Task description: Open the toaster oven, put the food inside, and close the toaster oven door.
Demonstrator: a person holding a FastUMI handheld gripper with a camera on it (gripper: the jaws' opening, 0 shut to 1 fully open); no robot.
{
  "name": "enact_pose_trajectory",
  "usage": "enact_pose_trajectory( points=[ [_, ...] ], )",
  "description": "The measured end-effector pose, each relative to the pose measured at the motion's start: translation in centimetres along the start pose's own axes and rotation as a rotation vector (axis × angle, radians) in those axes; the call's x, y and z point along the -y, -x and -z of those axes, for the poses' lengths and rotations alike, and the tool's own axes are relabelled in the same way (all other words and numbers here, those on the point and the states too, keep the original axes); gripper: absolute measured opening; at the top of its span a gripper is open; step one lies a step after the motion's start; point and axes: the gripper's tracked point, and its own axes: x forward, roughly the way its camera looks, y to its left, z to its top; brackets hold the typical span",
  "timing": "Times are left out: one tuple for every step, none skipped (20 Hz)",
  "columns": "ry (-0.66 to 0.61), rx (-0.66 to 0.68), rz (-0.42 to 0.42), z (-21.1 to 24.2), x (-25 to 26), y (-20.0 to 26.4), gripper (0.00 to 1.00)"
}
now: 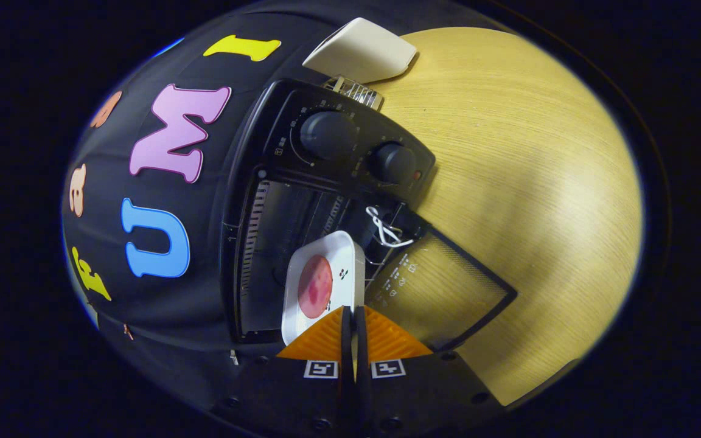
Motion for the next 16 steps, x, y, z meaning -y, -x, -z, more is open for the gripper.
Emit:
enact_pose_trajectory(
  points=[
    [0.003, 0.002, -0.001, 0.3, -0.6, -0.9, 0.05],
    [0.014, 0.006, 0.004, 0.4, -1.0, -1.6, 0.05],
    [0.027, 0.014, 0.006, 0.5, -1.4, -2.5, 0.05],
    [0.037, 0.022, 0.002, 0.4, -1.8, -3.3, 0.06],
    [0.041, 0.026, 0.004, 0.5, -2.1, -4.0, 0.05],
    [0.034, 0.036, 0.001, 0.4, -2.3, -4.6, 0.05],
    [0.024, 0.046, 0.002, 0.0, -2.6, -4.9, 0.05],
    [0.011, 0.056, -0.001, -0.3, -2.9, -5.4, 0.05],
    [0.000, 0.063, -0.006, -0.4, -3.1, -5.9, 0.05],
    [-0.006, 0.064, -0.005, -0.5, -3.3, -6.4, 0.05],
    [-0.008, 0.063, 0.000, -0.6, -3.3, -6.6, 0.05],
    [-0.001, 0.062, 0.000, -0.5, -3.4, -6.7, 0.05],
    [0.011, 0.066, 0.001, -0.7, -3.4, -6.8, 0.06],
    [0.022, 0.071, -0.006, -0.9, -3.6, -6.6, 0.07],
    [0.029, 0.078, -0.017, -0.9, -3.8, -6.4, 0.08],
    [0.030, 0.075, -0.026, -0.9, -3.8, -6.1, 0.12]
  ],
)
